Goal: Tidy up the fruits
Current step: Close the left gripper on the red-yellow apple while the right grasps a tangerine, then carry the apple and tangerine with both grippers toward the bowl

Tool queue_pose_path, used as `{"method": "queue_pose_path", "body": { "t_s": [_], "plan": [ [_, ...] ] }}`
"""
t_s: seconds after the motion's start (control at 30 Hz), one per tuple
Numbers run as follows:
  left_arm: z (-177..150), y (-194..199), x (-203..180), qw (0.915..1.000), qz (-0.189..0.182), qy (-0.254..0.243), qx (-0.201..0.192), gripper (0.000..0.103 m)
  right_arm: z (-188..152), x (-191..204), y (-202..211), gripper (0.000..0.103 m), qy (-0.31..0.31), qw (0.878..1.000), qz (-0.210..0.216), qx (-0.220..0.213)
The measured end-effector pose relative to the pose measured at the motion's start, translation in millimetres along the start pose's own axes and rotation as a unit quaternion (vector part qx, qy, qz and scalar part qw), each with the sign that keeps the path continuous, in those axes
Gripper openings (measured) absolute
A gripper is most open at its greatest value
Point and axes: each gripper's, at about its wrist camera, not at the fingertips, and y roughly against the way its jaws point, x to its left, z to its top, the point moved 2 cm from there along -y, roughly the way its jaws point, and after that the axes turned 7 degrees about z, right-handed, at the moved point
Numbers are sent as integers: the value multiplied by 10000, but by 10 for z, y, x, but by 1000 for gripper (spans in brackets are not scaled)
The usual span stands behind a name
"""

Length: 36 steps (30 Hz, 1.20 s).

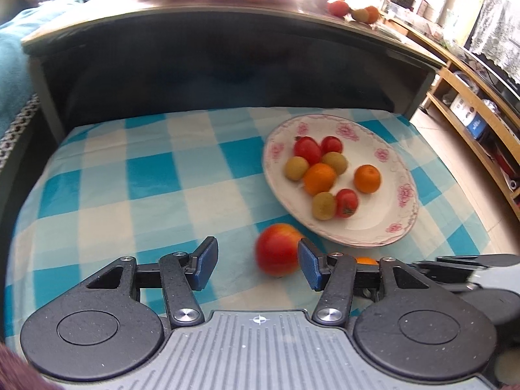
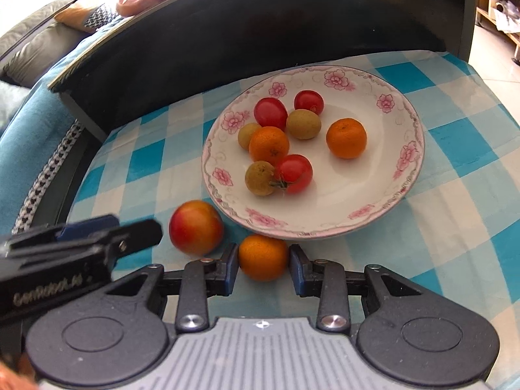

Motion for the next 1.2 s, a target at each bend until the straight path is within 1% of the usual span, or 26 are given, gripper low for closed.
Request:
{"method": "queue_pose_path", "body": {
  "t_s": [0.1,0.23,0.3,0.4,0.5,0.57,0.6,0.73,0.83,1.03,1.2],
  "plan": [
    [12,-90,-96,10000,17,-91,29,63,-42,-30,143,36,303,9995,-89,74],
    [8,-228,-201,9998,-2,-139,106,63,-65,-98,317,36,461,9987,-146,176],
    [-2,-293,-245,9996,114,-244,127,62,-83,-110,370,36,460,9987,-81,196],
    [-16,-372,-249,9996,101,-227,163,62,-109,-117,388,36,382,9991,76,189],
    [-13,-422,-224,9995,193,-188,134,58,-133,-111,338,36,407,9988,115,260],
    [-3,-442,-185,9998,77,-41,153,52,-137,-121,297,36,394,9988,94,284],
    [2,-445,-177,9999,59,-11,155,52,-134,-133,283,36,375,9988,92,292],
    [-39,-410,-200,9997,73,-160,174,52,-130,-148,261,36,336,9988,45,367],
    [-91,-350,-192,9996,60,-165,236,52,-142,-144,254,36,377,9985,-3,399],
    [-254,-179,-153,9990,122,-221,371,52,-209,-139,367,36,485,9980,-103,397],
    [-354,-90,-110,9990,105,-96,416,52,-304,-184,456,36,550,9973,-251,425]
  ]
}}
